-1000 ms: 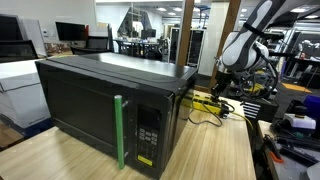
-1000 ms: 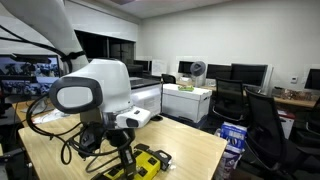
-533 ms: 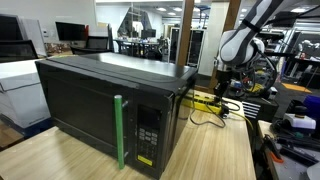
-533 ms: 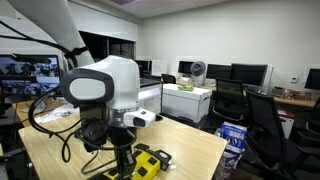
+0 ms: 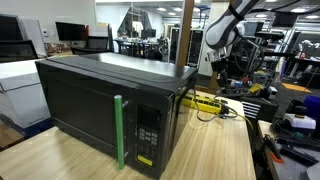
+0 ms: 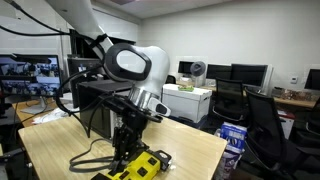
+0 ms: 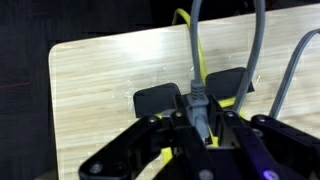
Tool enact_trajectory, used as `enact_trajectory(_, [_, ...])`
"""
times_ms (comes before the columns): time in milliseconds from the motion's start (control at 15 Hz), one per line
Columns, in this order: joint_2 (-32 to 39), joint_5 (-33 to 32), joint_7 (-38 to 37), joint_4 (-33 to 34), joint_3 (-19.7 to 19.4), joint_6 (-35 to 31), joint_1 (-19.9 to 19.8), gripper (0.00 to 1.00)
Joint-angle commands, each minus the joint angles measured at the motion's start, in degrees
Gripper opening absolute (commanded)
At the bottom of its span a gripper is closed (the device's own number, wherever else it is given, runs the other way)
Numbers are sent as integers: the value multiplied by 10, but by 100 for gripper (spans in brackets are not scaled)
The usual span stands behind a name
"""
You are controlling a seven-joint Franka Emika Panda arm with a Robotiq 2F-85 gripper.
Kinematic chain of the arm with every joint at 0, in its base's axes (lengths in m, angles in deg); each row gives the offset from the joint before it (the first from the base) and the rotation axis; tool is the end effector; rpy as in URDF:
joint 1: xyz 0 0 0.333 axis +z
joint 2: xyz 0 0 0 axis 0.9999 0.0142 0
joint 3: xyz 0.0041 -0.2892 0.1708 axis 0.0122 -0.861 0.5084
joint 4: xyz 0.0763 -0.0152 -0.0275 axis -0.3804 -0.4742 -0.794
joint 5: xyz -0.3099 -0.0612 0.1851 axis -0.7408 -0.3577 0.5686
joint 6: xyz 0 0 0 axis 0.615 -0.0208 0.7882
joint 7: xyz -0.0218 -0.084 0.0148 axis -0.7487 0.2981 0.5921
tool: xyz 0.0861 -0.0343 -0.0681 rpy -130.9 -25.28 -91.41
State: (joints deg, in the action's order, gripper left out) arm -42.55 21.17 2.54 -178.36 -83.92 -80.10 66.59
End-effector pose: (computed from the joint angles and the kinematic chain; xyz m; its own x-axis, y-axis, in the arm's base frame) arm 0.3823 -0.3259 0.2713 0.8850 -0.1657 -0.4351 -0.1676 -0.9853 0.0345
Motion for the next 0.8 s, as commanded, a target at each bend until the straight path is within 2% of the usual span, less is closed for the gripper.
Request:
enact_trajectory(0, [70, -13, 73, 105, 9, 108, -5, 7])
enact_trajectory(400, [192, -65, 146, 259, 28, 254, -9, 7])
enact_trajectory(733, [288, -148, 183, 374, 38, 379, 4, 7])
